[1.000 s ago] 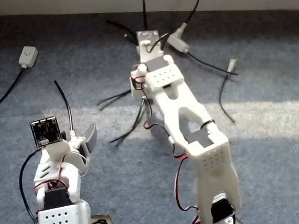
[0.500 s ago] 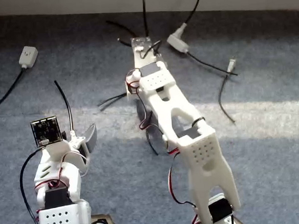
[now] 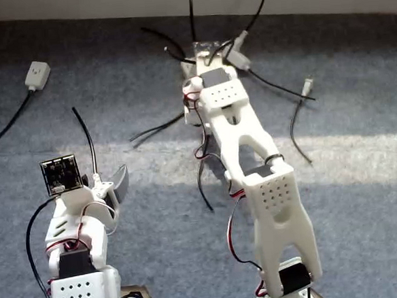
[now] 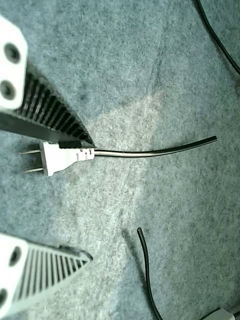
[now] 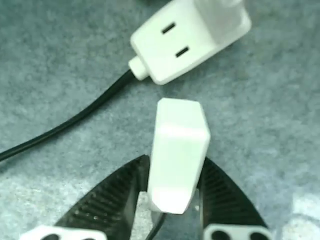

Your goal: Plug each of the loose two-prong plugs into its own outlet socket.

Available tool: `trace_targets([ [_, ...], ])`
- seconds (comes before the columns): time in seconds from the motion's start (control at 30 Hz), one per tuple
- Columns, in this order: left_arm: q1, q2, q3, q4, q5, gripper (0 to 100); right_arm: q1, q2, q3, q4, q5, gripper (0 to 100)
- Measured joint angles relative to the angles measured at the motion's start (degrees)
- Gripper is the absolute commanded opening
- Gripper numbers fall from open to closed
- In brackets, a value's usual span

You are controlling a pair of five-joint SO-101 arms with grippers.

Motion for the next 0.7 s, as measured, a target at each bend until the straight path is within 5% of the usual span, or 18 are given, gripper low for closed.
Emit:
trace_targets([
  [0.43, 1.32, 0.00, 0.00, 0.79, -0.09, 31, 4.48, 0.00, -5.27, 17.85, 0.00, 13.9],
  [0.7, 2.55, 0.00, 0.00, 2.37, -0.09, 31, -1.93, 0.00, 0.00, 17.93, 0.00, 13.9],
])
